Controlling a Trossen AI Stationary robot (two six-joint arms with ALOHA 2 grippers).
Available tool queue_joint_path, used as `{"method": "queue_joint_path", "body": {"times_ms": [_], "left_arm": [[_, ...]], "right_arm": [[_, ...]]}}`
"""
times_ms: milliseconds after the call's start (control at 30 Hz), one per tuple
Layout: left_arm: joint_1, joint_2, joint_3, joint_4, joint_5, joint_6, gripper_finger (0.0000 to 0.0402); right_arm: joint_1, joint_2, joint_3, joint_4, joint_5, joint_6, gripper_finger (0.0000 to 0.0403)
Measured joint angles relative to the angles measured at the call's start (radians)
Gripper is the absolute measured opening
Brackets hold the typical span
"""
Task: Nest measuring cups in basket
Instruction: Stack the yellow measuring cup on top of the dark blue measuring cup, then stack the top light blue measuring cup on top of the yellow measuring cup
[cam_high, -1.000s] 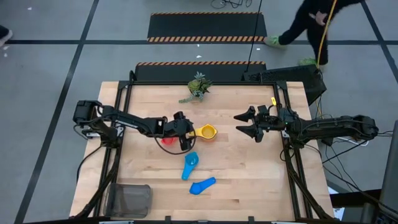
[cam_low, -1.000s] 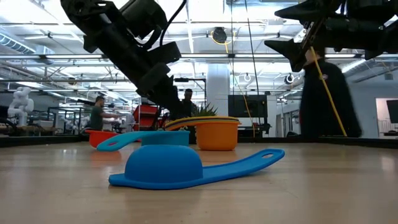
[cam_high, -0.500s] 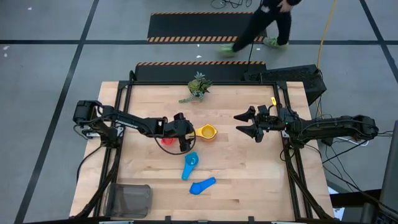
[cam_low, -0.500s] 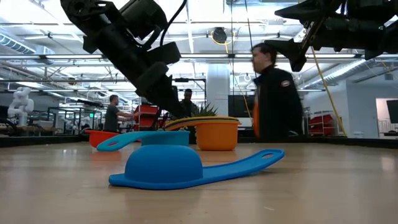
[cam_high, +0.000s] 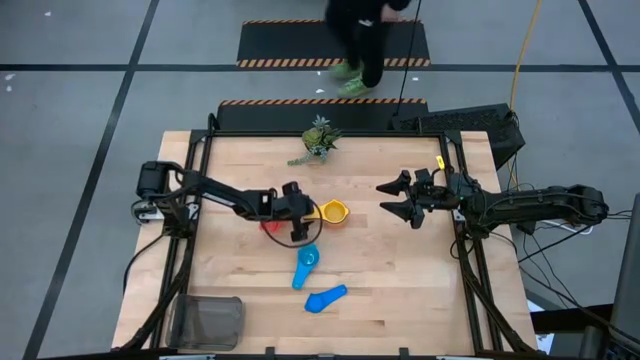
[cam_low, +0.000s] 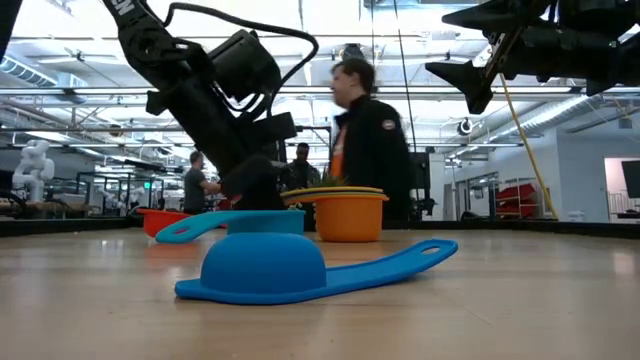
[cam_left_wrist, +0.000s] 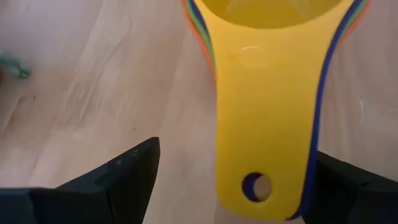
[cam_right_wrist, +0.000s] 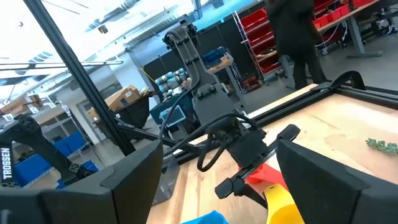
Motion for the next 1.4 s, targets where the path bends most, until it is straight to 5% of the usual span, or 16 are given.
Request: {"method": "queue_joint_path", "body": {"times_ms": [600,700,1067,1300,1400], "left_arm": [[0.000,-0.050,0.001,-0.005,0.070,-0.027,0.0147],[0.000,-0.050,0.001,-0.005,0.070,-0.047,0.0163],[-0.029,-0.150,-0.001,-0.110,0.067,-0.089,0.0328],[-0.132,-0.351,0.000,-0.233,-0.006,-0.135,0.0315],[-0.226,-0.399,0.001,-0.246,-0.113,-0.135,0.0294]], "right_arm": [[0.000,0.000,0.000,-0.001,0.000,-0.001,0.0308],[0.000,0.000,0.000,-0.001,0.000,-0.001,0.0308],[0.000,0.000,0.000,-0.006,-0.005,-0.002,0.0308],[0.001,0.000,0.000,-0.016,-0.026,0.002,0.0308],[0.001,0.001,0.000,-0.040,-0.026,0.007,0.0308]]}}
